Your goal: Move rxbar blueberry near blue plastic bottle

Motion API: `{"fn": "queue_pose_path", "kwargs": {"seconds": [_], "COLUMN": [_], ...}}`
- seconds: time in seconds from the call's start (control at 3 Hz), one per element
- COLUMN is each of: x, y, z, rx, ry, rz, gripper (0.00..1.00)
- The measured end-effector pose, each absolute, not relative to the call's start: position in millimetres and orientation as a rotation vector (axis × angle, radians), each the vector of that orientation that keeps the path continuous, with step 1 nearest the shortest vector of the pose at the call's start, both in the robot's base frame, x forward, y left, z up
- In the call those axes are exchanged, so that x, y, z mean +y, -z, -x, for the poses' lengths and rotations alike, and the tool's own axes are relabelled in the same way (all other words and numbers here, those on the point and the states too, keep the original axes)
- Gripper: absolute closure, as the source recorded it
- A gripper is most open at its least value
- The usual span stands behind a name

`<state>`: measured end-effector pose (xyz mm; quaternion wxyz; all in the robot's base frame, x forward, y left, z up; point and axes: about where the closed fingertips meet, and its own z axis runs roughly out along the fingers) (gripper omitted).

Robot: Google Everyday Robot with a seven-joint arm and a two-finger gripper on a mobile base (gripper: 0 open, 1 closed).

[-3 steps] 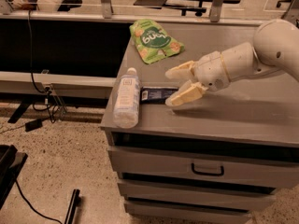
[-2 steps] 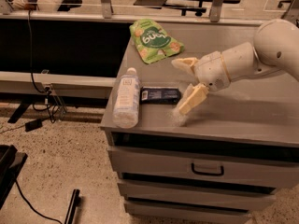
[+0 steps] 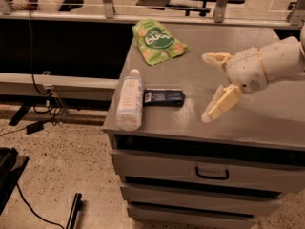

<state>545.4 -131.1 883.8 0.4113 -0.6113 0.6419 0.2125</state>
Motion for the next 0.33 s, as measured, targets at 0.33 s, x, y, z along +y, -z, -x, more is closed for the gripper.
{"fn": "queue_pose_path", "kwargs": {"seconds": [0.33], "x": [-131.1], "y": [-883.8], "z": [-545.4], "rx": [1.615], "ry": [-0.535], "rz": [1.538], "gripper": [0.00]}}
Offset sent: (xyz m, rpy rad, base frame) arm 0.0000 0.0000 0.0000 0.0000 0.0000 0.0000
